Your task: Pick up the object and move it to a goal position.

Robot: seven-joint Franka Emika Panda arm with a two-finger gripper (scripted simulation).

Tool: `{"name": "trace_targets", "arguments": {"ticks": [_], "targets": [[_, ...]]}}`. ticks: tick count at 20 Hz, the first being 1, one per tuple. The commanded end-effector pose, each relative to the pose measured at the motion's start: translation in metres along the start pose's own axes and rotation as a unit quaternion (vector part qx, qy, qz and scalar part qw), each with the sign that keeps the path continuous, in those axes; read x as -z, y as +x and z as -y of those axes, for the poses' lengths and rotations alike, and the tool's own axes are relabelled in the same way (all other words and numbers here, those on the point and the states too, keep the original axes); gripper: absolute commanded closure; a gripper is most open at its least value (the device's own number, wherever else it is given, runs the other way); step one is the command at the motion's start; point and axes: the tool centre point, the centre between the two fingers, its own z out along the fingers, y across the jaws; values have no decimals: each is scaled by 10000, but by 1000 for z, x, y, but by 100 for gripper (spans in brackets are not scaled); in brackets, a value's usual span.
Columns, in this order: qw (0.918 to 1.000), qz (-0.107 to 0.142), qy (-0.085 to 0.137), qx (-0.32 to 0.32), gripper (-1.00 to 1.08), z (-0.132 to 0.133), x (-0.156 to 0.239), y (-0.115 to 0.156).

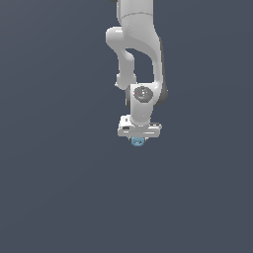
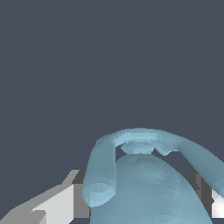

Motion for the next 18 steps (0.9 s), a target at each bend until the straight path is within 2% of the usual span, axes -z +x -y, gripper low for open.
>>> {"name": "trace_targets", "arguments": {"ticks": [1, 8, 18], "targets": [[10000, -4, 1, 4, 108, 7, 7, 4], [10000, -4, 1, 4, 108, 41, 39, 24], [10000, -4, 1, 4, 108, 108, 102, 65]]}}
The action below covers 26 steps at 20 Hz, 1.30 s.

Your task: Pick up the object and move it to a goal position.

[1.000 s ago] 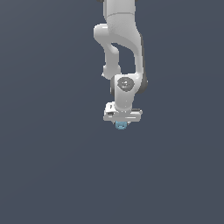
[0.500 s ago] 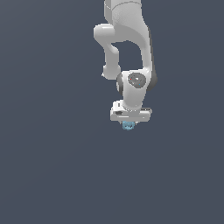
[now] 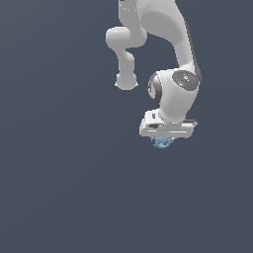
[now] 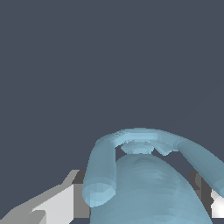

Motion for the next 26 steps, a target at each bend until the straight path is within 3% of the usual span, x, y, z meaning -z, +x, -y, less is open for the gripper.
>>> {"name": "trace_targets", "arguments": {"ticks": [1, 13, 26], "targets": [[10000, 3, -2, -3, 108, 16, 15, 10], [10000, 6, -3, -6, 108, 71, 67, 47], [10000, 6, -3, -6, 108, 88, 82, 60]]}}
